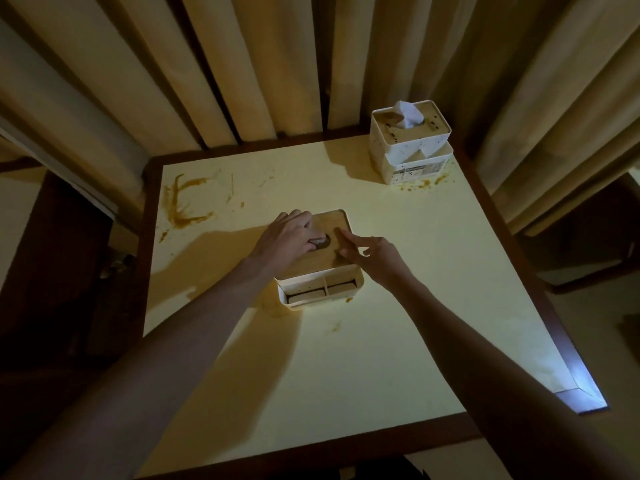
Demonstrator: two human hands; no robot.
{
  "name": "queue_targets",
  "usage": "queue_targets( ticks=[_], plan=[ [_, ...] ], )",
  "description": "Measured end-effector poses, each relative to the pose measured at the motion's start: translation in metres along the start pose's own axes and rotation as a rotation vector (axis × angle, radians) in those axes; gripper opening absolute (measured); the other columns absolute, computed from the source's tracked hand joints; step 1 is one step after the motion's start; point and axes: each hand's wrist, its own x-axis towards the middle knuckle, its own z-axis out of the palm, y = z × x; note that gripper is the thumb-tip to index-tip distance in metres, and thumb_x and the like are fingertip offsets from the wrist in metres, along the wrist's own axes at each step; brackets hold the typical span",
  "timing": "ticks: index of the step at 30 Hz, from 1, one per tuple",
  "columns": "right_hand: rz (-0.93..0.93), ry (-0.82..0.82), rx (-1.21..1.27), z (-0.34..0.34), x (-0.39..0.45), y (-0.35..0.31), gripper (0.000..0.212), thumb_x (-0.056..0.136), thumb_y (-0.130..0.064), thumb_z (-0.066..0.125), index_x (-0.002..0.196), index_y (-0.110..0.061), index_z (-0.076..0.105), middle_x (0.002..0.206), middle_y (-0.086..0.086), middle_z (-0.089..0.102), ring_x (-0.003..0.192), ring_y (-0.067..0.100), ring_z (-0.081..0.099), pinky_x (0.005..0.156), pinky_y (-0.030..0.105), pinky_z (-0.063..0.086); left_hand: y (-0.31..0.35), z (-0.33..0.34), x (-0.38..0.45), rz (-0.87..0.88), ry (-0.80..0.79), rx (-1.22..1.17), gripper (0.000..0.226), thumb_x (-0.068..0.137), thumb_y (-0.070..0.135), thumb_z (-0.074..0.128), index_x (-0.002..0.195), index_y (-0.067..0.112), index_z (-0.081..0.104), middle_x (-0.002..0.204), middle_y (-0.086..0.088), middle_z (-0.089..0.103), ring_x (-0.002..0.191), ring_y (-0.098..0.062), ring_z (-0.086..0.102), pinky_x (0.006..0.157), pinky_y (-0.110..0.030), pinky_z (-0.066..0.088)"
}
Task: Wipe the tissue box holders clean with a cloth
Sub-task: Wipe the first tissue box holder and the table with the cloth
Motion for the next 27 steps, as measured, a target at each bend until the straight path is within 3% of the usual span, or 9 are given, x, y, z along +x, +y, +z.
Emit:
queue_targets(
  ticks=[2,4,6,11,16,19,23,27],
  plan=[
    [0.008,-0.008,0.01,0.0,0.0,-0.001,0.046,0.086,-0.041,0.066,0.131,-0.039,0.054,0.1,-0.003,0.064,0.093,0.005,0.054,0.069,0.007,0.034,-0.002,0.005,0.002,0.043,0.001,0.056,0.025,0.061,0.021,0.088,0.082,0.021,0.075,0.073,-0.001,0.052,0.069,-0.021,0.053,0.059,-0.028,0.037],
    [0.016,-0.013,0.026,0.0,0.001,0.001,0.046,0.085,-0.041,0.067,0.129,-0.041,0.054,0.092,-0.007,0.061,0.09,0.004,0.055,0.074,0.012,0.036,-0.003,0.007,0.004,0.086,-0.007,0.112,0.024,0.061,0.024,0.088,0.081,0.022,0.074,0.075,0.001,0.054,0.072,-0.02,0.054,0.061,-0.03,0.039],
    [0.012,-0.007,0.029,0.001,0.003,0.003,0.046,0.083,-0.041,0.068,0.127,-0.042,0.055,0.092,-0.01,0.061,0.087,0.004,0.058,0.076,0.014,0.038,-0.005,0.008,0.006,0.136,0.015,0.165,0.022,0.062,0.024,0.087,0.081,0.021,0.074,0.076,0.002,0.055,0.075,-0.02,0.054,0.064,-0.029,0.035],
    [0.003,0.02,0.026,0.003,0.004,0.003,0.046,0.081,-0.043,0.069,0.125,-0.045,0.056,0.092,-0.014,0.063,0.07,-0.003,0.059,0.067,0.006,0.04,-0.011,0.014,0.009,0.211,0.125,0.194,0.011,0.07,0.018,0.08,0.077,0.018,0.072,0.077,0.0,0.053,0.077,-0.021,0.05,0.068,-0.03,0.031],
    [-0.006,0.009,0.066,0.003,0.004,0.004,0.046,0.081,-0.043,0.07,0.125,-0.045,0.056,0.099,-0.013,0.064,0.082,0.0,0.063,0.075,0.012,0.043,-0.016,0.014,0.012,0.229,0.144,0.083,0.01,0.071,0.017,0.08,0.077,0.017,0.072,0.077,-0.002,0.054,0.076,-0.022,0.052,0.065,-0.031,0.038],
    [-0.011,0.005,0.079,0.002,0.004,0.004,0.046,0.081,-0.042,0.07,0.126,-0.043,0.056,0.1,-0.013,0.065,0.085,0.004,0.065,0.075,0.011,0.044,-0.017,0.003,0.011,0.116,0.118,-0.1,0.011,0.071,0.017,0.081,0.079,0.016,0.075,0.081,-0.002,0.054,0.079,-0.021,0.052,0.064,-0.033,0.046],
    [-0.033,0.002,0.06,0.003,0.005,0.006,0.048,0.08,-0.046,0.068,0.126,-0.045,0.055,0.107,-0.008,0.068,0.085,0.004,0.066,0.083,0.02,0.051,-0.016,-0.014,0.006,-0.154,0.017,-0.297,0.007,0.078,0.02,0.076,0.084,0.018,0.074,0.095,0.004,0.059,0.091,-0.012,0.053,0.078,-0.031,0.047],
    [-0.022,0.009,0.061,0.003,0.004,0.004,0.048,0.081,-0.043,0.069,0.127,-0.042,0.055,0.104,-0.013,0.064,0.078,0.004,0.064,0.072,0.014,0.045,-0.017,-0.028,-0.002,-0.383,0.005,-0.513,0.003,0.079,0.018,0.075,0.08,0.02,0.073,0.079,0.007,0.069,0.076,-0.005,0.064,0.067,-0.021,0.05]
  ],
)
